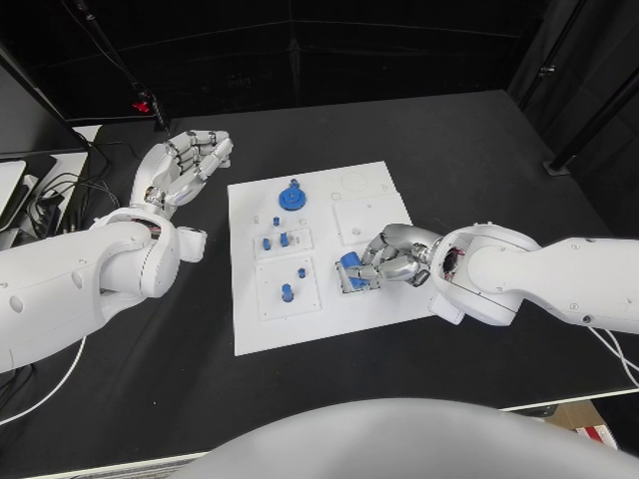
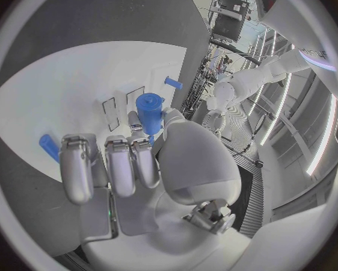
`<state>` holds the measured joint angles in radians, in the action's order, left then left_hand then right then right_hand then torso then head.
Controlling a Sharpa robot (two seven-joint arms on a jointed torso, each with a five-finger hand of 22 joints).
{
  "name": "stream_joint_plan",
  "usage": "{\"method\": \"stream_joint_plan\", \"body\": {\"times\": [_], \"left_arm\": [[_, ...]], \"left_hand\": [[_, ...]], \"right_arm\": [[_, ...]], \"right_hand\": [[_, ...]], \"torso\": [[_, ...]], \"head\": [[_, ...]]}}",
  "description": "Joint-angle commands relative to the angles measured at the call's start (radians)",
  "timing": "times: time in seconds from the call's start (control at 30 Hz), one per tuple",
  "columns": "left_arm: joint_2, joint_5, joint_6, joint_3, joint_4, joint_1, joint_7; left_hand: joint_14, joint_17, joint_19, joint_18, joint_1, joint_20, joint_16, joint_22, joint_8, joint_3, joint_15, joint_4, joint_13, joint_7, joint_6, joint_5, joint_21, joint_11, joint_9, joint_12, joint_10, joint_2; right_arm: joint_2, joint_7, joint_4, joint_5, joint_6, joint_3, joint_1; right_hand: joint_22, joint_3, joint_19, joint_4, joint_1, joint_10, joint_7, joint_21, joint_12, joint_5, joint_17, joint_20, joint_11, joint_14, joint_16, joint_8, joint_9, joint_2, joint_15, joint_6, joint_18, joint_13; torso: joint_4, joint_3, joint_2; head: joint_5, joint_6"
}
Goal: Assemble the parts on the task board
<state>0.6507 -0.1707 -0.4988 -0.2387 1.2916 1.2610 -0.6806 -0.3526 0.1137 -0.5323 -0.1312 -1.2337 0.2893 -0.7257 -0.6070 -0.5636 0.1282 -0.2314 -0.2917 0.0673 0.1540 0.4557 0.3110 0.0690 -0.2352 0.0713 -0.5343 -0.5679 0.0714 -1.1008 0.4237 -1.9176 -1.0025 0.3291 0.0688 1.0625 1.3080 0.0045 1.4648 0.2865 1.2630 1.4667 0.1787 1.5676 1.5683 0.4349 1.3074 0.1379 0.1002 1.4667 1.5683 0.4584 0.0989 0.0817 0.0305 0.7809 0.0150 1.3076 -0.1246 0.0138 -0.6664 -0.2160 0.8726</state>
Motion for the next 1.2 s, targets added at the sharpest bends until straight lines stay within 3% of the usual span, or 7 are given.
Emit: {"method": "stream_joint_plan", "body": {"times": [0.03, 0.57, 1.2], "left_arm": [[-0.001, 0.001, 0.007, 0.001, 0.001, 0.001, -0.105], [-0.003, 0.001, 0.008, 0.001, -0.001, 0.001, -0.102], [-0.004, 0.001, 0.01, 0.001, -0.003, 0.001, -0.1]], "left_hand": [[0.006, -0.001, -0.002, 0.013, 0.001, 0.0, -0.005, 0.001, -0.003, 0.008, 0.001, 0.0, -0.001, 0.125, -0.006, 0.004, 0.003, -0.002, -0.001, -0.003, 0.007, 0.012], [0.006, -0.001, -0.002, 0.013, 0.001, 0.0, -0.005, 0.001, -0.003, 0.008, 0.001, 0.0, -0.001, 0.125, -0.006, 0.004, 0.003, -0.002, -0.001, -0.003, 0.007, 0.012], [0.006, -0.002, -0.001, 0.013, 0.001, 0.0, -0.007, 0.001, -0.005, 0.009, 0.001, 0.0, -0.001, 0.125, -0.007, 0.004, 0.003, -0.002, -0.002, -0.005, 0.007, 0.013]], "right_arm": [[0.0, 0.023, -0.002, -0.046, -0.004, 0.0, 0.001], [0.006, 0.068, 0.0, -0.066, -0.041, 0.0, 0.001], [0.019, 0.071, 0.006, -0.078, -0.044, 0.0, 0.001]], "right_hand": [[0.263, -0.005, 0.106, -0.001, -0.003, 0.104, -0.004, 0.003, 0.003, 0.0, 0.263, 0.007, 0.007, 0.104, 0.002, 0.003, 0.001, 0.003, 0.006, -0.001, -0.015, 0.263], [0.263, -0.012, 0.106, 0.002, -0.005, 0.104, -0.004, 0.003, 0.003, -0.008, 0.263, 0.007, 0.007, 0.104, 0.002, 0.004, 0.001, 0.001, 0.006, -0.003, -0.015, 0.263], [0.263, -0.036, 0.106, 0.005, -0.022, 0.104, -0.003, 0.003, 0.003, -0.035, 0.263, 0.007, 0.008, 0.104, 0.002, -0.003, -0.003, 0.008, 0.006, -0.025, -0.015, 0.263]], "torso": [[-0.0005, -0.0002, -0.001], [-0.0002, -0.0001, 0.0], [-0.0005, 0.0007, 0.0]], "head": [[0.001, 0.0], [-0.001, 0.0], [0.011, 0.0]]}}
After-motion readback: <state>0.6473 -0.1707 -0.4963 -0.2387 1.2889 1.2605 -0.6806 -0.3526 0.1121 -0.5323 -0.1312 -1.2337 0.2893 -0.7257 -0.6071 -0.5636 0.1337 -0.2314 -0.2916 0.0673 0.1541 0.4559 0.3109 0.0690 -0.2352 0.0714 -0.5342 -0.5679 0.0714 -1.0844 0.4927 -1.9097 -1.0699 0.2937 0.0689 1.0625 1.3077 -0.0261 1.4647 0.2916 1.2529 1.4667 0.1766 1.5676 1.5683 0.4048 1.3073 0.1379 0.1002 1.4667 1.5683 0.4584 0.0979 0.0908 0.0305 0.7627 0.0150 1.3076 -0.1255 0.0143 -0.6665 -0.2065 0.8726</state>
